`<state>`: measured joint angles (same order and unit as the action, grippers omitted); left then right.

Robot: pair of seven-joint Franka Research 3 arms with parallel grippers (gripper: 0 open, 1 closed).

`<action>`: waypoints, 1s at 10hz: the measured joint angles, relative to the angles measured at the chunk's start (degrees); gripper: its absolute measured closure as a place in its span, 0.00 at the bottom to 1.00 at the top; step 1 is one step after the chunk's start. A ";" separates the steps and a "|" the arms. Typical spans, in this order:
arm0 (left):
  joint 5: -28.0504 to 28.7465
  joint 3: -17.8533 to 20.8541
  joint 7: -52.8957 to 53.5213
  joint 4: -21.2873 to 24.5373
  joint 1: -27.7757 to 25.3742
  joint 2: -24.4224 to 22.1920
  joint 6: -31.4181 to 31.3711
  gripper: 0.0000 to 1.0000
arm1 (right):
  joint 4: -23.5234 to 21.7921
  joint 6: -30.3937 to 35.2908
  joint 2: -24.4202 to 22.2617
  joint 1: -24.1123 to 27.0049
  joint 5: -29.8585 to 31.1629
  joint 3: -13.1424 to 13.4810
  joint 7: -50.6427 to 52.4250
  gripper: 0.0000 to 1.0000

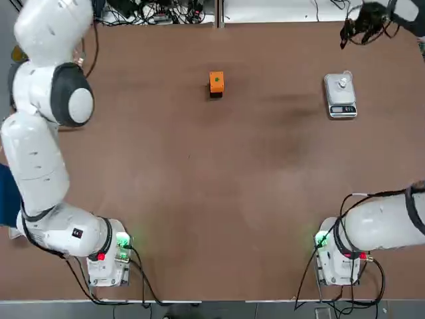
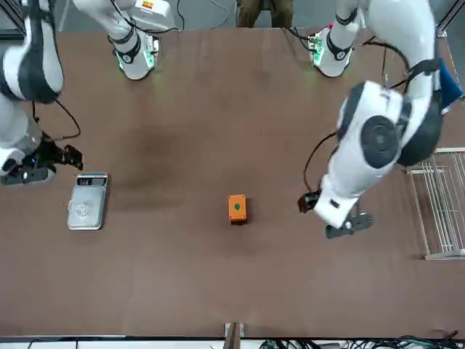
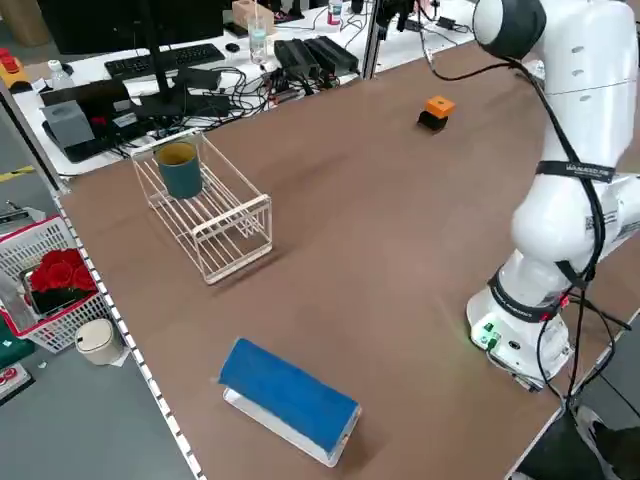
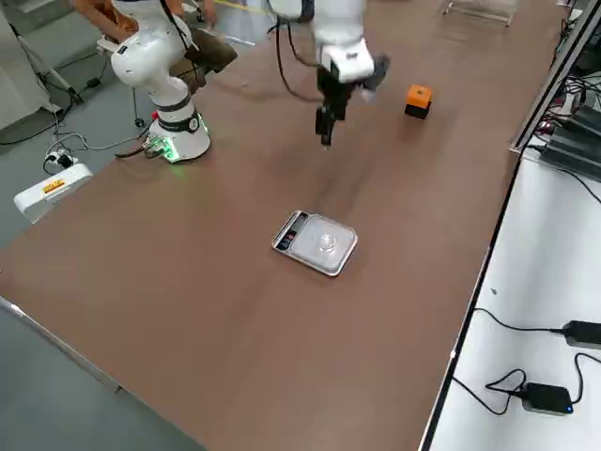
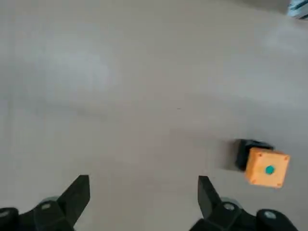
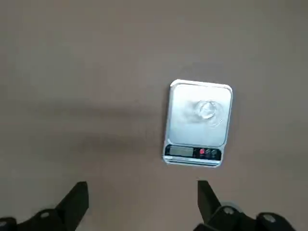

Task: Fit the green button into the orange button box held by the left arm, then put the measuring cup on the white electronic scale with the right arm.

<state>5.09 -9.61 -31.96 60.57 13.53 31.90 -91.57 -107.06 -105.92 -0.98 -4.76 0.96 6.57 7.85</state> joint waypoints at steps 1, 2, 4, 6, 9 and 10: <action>-0.15 -0.01 1.48 0.16 -1.60 -1.96 1.41 0.01 | 4.42 5.73 -1.09 0.01 0.00 -1.30 -1.10 0.00; -1.05 0.00 4.81 0.76 -3.61 -4.19 2.63 0.01 | 9.05 10.47 -1.35 0.05 0.00 -1.95 -1.53 0.00; -3.36 0.08 14.33 4.97 -8.67 -10.49 4.63 0.01 | 14.38 14.74 -1.30 0.46 -0.05 -2.28 -1.74 0.00; -4.80 1.85 20.49 12.31 -10.88 -18.93 5.30 0.00 | 14.90 14.86 -0.64 2.21 -1.58 -2.34 -1.79 0.00; -4.90 5.70 27.10 19.54 -10.85 -28.66 7.61 0.00 | 17.58 14.37 2.39 3.44 -2.22 -2.38 -3.22 0.00; -4.90 6.55 28.26 20.23 -10.89 -29.94 8.14 0.00 | 19.46 14.41 3.61 3.43 -2.22 -2.50 -3.99 0.00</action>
<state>0.19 -3.06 -3.70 80.80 2.65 1.95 -83.43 -87.60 -91.51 2.64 -1.33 -1.26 4.08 3.86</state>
